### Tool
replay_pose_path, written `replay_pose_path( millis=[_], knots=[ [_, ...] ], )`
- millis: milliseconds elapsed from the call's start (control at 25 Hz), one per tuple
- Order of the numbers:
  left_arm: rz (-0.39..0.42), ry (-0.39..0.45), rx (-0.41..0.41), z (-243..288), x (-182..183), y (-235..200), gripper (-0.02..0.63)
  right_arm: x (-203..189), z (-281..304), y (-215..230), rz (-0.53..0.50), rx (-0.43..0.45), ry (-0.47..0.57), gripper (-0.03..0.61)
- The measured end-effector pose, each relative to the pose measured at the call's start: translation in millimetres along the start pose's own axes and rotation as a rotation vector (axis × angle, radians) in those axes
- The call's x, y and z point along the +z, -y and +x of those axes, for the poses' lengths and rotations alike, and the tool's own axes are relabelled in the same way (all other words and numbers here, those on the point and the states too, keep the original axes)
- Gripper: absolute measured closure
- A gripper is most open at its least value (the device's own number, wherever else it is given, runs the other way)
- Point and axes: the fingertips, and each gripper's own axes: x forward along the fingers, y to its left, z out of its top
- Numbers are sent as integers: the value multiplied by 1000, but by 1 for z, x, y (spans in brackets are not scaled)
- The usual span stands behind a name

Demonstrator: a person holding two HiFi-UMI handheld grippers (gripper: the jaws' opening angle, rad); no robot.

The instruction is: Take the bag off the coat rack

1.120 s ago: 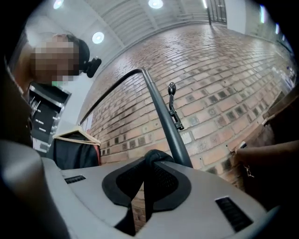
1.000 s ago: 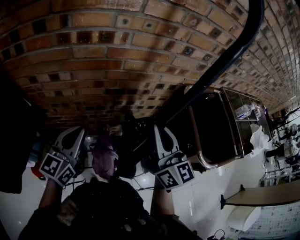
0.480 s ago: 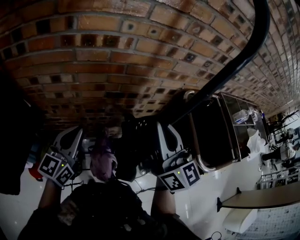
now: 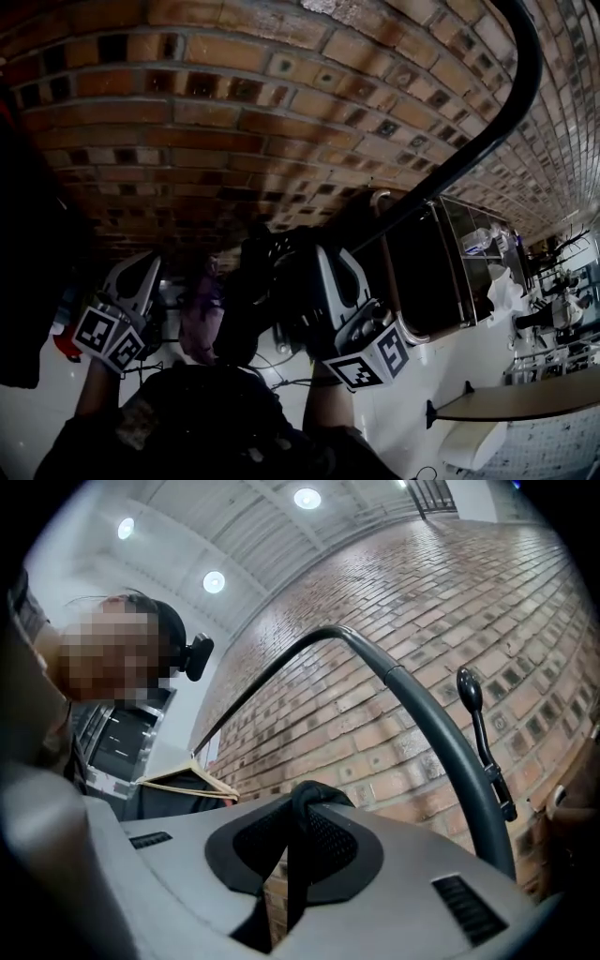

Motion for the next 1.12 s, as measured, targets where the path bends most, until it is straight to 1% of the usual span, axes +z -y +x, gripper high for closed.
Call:
replay_pose_path(
  millis=[80,120,240,320,480,560,760,920,1120],
  knots=[
    [22,-6,-15,-8,1,-1,574,-7,-6,-9,27,-2,1,509],
    [50,-8,-30,-11,2,2,574,-11,-9,-12,45,-4,3,509],
    [168,-14,-104,-19,8,17,574,-26,-22,-20,113,-9,12,509],
    [206,-22,-160,-24,8,28,574,-38,-32,-25,165,-16,20,509],
    [171,-52,-256,-32,1,41,574,-58,-51,-42,209,-67,18,509],
    [150,-60,-282,-34,-2,46,574,-62,-61,-51,219,-88,10,509],
    [137,-51,-293,-42,-6,68,574,-59,-95,-71,203,-111,-5,509],
    [160,-47,-315,-57,-10,108,574,-54,-131,-86,202,-103,-8,509],
    [157,-27,-294,-81,-7,161,574,-41,-183,-100,187,-96,-37,509]
  ],
)
